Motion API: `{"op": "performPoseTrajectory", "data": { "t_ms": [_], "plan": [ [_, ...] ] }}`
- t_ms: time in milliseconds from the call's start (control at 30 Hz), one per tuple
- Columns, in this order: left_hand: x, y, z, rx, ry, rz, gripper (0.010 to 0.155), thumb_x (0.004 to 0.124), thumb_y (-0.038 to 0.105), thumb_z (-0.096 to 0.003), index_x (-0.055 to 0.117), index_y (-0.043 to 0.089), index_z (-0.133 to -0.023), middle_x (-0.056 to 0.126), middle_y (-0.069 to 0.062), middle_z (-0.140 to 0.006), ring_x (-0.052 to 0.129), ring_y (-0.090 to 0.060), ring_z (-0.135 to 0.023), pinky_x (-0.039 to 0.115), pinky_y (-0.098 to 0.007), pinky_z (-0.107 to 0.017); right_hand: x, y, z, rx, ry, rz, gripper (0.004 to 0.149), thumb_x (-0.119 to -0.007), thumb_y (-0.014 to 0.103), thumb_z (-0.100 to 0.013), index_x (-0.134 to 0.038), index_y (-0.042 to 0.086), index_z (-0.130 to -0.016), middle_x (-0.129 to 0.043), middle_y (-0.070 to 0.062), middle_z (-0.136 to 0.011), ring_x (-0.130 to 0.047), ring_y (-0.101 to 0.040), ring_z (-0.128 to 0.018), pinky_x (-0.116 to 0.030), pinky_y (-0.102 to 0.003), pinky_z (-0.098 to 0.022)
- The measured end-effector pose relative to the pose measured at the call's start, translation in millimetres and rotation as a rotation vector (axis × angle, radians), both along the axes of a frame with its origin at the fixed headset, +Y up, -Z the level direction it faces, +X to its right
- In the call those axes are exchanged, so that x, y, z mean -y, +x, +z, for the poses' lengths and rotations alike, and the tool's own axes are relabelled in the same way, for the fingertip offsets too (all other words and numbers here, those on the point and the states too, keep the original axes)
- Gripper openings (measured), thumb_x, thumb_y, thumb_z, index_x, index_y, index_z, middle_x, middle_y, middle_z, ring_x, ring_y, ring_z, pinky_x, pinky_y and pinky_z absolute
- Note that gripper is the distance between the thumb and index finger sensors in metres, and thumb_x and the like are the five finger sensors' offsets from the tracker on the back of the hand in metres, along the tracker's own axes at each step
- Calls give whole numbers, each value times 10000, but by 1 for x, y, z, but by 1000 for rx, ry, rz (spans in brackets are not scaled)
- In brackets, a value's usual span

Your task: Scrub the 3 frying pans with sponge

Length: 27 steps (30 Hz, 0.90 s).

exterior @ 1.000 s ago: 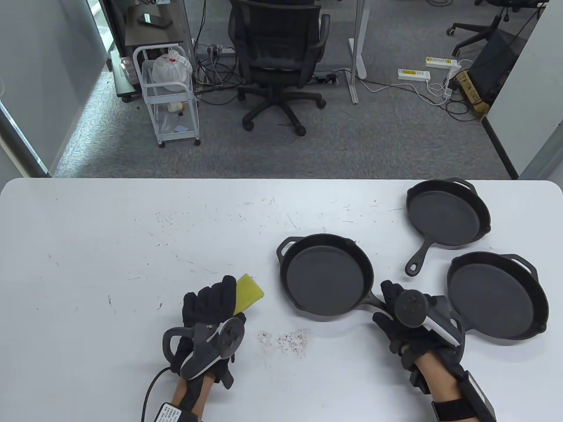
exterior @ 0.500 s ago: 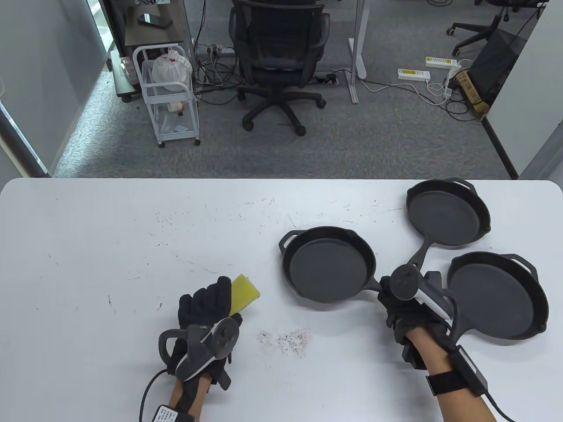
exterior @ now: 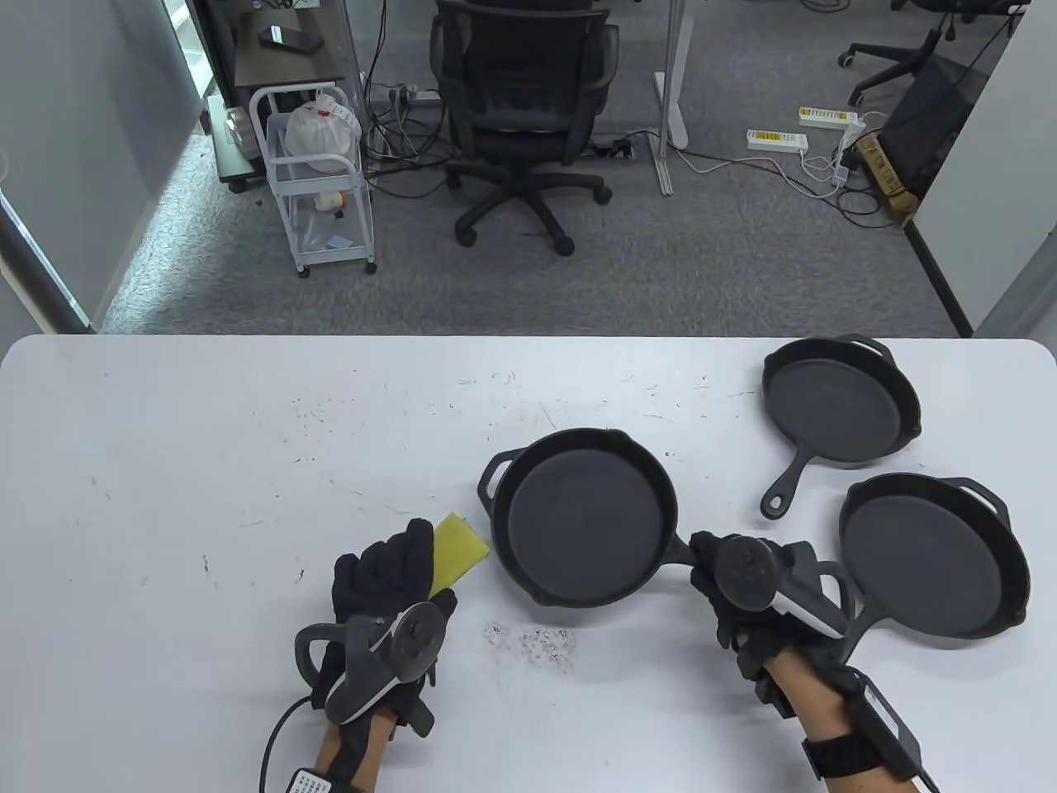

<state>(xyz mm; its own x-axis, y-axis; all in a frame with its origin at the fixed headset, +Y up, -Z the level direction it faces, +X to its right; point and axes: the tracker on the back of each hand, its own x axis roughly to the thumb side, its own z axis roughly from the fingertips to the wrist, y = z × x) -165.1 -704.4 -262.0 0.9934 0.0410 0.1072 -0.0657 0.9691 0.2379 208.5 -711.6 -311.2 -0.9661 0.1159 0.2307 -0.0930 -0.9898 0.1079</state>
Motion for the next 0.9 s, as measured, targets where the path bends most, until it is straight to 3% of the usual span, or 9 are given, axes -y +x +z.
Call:
{"op": "performPoseTrajectory", "data": {
  "t_ms": [100, 267, 500, 633, 733, 900],
  "plan": [
    [-3, 2, 3, 16, 2, -15, 903, 836, 546, -451, 439, 215, -1192, 704, -106, -1141, 745, -392, -1025, 542, -674, -764, 4, -20, 15, -61, 9, 11, 557, -801, 412, -391, -739, 254, -921, -925, 30, -708, -941, -234, -586, -671, -566, -653],
    [-4, 11, 6, 112, -31, 3, 827, 860, 518, -455, 542, 264, -1175, 745, -96, -1128, 784, -377, -1001, 568, -668, -759, 9, -25, 16, -69, 22, -20, 558, -798, 413, -393, -734, 253, -923, -920, 31, -712, -940, -233, -587, -672, -566, -652],
    [1, 69, -5, 224, -162, -226, 773, 889, 498, -444, 623, 317, -1146, 764, -47, -1141, 804, -338, -1008, 587, -644, -777, 7, -24, 18, -83, 92, -62, 557, -793, 414, -395, -730, 254, -924, -917, 31, -713, -938, -231, -579, -679, -563, -646],
    [-3, 98, -18, 243, -139, -266, 787, 874, 500, -453, 581, 315, -1159, 724, -39, -1172, 777, -346, -1035, 579, -641, -786, 4, -27, 25, -109, 159, -58, 556, -794, 415, -394, -731, 256, -923, -918, 32, -711, -940, -229, -569, -686, -561, -642],
    [-5, 117, -27, 205, 4, -351, 792, 863, 509, -444, 575, 314, -1156, 748, -29, -1159, 805, -316, -1026, 602, -625, -782, 4, -30, 32, -135, 191, -39, 555, -796, 414, -393, -733, 258, -922, -919, 34, -710, -940, -229, -567, -686, -560, -640],
    [-12, 108, -39, -22, 92, -442, 783, 852, 492, -454, 566, 311, -1161, 744, -44, -1153, 797, -326, -1018, 597, -624, -783, 3, -27, 36, -135, 218, -3, 554, -799, 414, -390, -736, 266, -920, -922, 35, -710, -941, -228, -568, -685, -559, -641]
  ]
}}
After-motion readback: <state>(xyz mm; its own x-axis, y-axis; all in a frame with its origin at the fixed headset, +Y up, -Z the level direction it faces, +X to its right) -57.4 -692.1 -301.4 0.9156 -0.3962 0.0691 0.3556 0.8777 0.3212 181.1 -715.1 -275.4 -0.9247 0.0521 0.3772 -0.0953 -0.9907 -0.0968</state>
